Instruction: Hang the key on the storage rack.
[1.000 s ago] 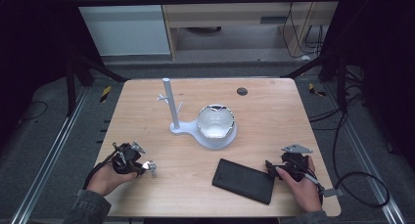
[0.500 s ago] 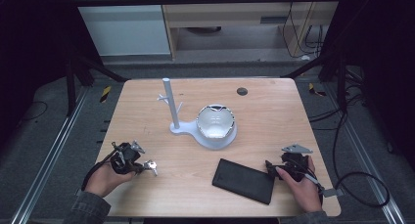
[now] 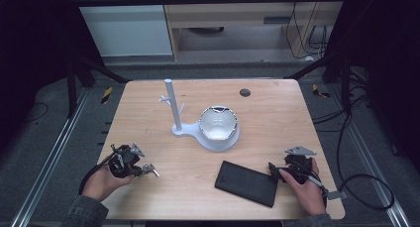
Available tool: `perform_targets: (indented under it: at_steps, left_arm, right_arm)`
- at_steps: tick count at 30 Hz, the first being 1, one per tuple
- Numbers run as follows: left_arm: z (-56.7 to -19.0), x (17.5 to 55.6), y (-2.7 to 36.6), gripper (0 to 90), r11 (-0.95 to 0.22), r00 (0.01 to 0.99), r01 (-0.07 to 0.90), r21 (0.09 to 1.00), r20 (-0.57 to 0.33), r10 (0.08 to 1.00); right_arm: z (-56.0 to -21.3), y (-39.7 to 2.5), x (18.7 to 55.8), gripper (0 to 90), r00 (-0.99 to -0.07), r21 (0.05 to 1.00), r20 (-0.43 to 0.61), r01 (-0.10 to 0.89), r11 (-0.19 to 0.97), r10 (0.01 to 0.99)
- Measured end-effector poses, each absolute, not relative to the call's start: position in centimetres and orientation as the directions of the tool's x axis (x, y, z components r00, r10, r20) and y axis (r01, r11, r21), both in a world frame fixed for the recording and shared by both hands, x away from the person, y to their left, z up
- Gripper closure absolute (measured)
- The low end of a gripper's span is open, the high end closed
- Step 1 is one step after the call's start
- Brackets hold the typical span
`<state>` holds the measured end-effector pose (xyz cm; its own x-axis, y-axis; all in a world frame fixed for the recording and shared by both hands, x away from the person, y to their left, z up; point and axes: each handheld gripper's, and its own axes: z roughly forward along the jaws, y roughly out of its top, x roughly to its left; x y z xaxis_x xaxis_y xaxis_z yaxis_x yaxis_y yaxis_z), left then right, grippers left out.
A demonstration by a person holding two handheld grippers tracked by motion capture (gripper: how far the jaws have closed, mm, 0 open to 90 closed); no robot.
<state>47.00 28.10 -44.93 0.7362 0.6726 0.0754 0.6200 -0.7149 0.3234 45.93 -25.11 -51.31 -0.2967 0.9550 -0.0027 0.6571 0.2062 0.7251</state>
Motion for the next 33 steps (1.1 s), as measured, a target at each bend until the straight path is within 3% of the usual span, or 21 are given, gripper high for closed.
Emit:
perform_targets:
  at_steps: [13, 33]
  left_arm:
    - [-40.3, 46.2, 29.0, 83.6, -0.689, 0.736, 0.590, 0.420, 0.072, 0.674]
    - [-33.6, 48.0, 27.8, 83.6, -0.677, 0.733, 0.558, 0.479, 0.098, 0.673]
  right_arm:
    - [-51.3, -25.1, 45.9, 0.6, -0.297, 0.725, -0.005, 0.656, 0.208, 0.955]
    - [-51.3, -25.1, 45.9, 0.4, -0.298, 0.724, 0.001, 0.658, 0.205, 0.955]
